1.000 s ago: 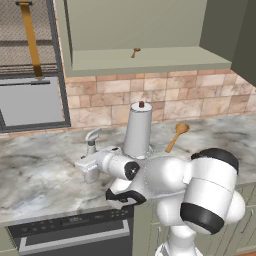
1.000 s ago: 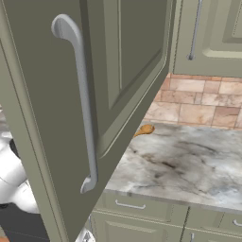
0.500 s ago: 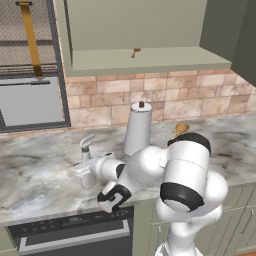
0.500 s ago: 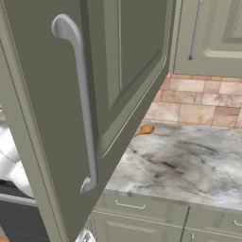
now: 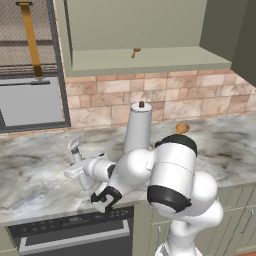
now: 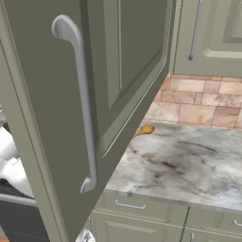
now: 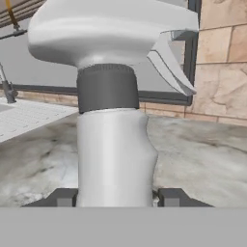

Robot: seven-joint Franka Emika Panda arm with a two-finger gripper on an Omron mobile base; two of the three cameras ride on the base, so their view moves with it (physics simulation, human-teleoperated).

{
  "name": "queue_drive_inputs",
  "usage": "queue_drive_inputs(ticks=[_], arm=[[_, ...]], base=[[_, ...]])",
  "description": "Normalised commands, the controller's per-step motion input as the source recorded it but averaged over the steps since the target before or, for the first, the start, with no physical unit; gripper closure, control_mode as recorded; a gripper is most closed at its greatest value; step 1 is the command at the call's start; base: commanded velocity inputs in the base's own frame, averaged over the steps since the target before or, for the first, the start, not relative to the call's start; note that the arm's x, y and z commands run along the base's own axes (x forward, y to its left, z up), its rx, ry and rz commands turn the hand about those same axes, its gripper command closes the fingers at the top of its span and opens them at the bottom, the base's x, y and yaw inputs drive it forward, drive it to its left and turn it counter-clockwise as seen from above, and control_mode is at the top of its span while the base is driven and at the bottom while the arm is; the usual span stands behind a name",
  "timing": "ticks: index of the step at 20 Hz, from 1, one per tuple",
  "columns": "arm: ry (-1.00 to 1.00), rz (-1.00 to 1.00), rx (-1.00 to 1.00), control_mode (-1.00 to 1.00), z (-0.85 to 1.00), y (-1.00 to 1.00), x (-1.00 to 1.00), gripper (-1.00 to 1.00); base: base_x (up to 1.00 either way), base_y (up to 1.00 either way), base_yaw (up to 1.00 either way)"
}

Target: Pick the spray and sponge from the cabinet and place them on the counter.

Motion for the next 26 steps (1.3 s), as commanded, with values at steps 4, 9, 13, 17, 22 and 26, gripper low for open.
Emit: queue_drive_inputs(ticks=[4, 9, 13, 17, 22, 26], arm=[[0.0, 0.0, 0.0, -1.0, -0.32, 0.0, 0.0, 1.0], [0.0, 0.0, 0.0, -1.0, -0.28, -0.09, 0.0, 1.0], [0.0, 0.0, 0.0, -1.0, -0.28, -0.21, 0.0, 1.0], [0.01, 0.0, 0.01, -1.0, -0.33, -0.25, 0.0, 1.0], [0.04, 0.0, 0.05, -1.0, -0.4, -0.27, 0.0, 1.0], [0.04, 0.0, 0.05, -1.0, -0.47, -0.22, 0.0, 1.0]], base=[[0.0, 0.0, 0.0], [0.0, 0.0, 0.0], [0.0, 0.0, 0.0], [0.0, 0.0, 0.0], [0.0, 0.0, 0.0], [0.0, 0.0, 0.0]])
